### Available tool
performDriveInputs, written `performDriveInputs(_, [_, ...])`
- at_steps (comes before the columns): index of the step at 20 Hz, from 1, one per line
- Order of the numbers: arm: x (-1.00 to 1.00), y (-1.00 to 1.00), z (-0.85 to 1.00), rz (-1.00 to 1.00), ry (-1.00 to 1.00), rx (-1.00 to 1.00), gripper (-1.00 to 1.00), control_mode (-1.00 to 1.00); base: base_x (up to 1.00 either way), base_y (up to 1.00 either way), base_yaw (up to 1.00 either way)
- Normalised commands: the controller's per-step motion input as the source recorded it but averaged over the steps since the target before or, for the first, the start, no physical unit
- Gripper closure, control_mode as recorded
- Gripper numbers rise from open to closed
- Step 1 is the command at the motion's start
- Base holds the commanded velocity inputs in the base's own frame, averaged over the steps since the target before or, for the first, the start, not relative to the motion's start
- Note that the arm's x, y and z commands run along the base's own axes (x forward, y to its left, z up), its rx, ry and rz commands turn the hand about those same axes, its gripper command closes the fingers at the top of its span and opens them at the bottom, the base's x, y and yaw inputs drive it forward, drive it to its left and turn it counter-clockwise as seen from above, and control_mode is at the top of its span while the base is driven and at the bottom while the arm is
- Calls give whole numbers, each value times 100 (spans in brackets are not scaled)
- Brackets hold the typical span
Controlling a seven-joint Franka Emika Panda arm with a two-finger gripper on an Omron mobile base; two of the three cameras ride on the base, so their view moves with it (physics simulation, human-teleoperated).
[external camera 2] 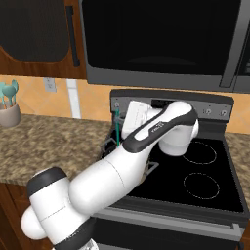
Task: Put the bell pepper and mushroom in the pot. Retrieve the spatula and lightly stir the vegetables in the pot.
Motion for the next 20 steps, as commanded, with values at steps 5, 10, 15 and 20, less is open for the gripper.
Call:
performDriveInputs(5, [0, 0, -28, 0, -3, -5, 100, -100, 0, 0, 0])
performDriveInputs(10, [2, 2, -35, 0, -10, 0, 100, -100, 0, 0, 0])
performDriveInputs(15, [15, 12, -25, 0, -11, 0, 100, -100, 0, 0, 0])
performDriveInputs(20, [7, 1, -33, 0, -5, 0, 100, -100, 0, 0, 0])
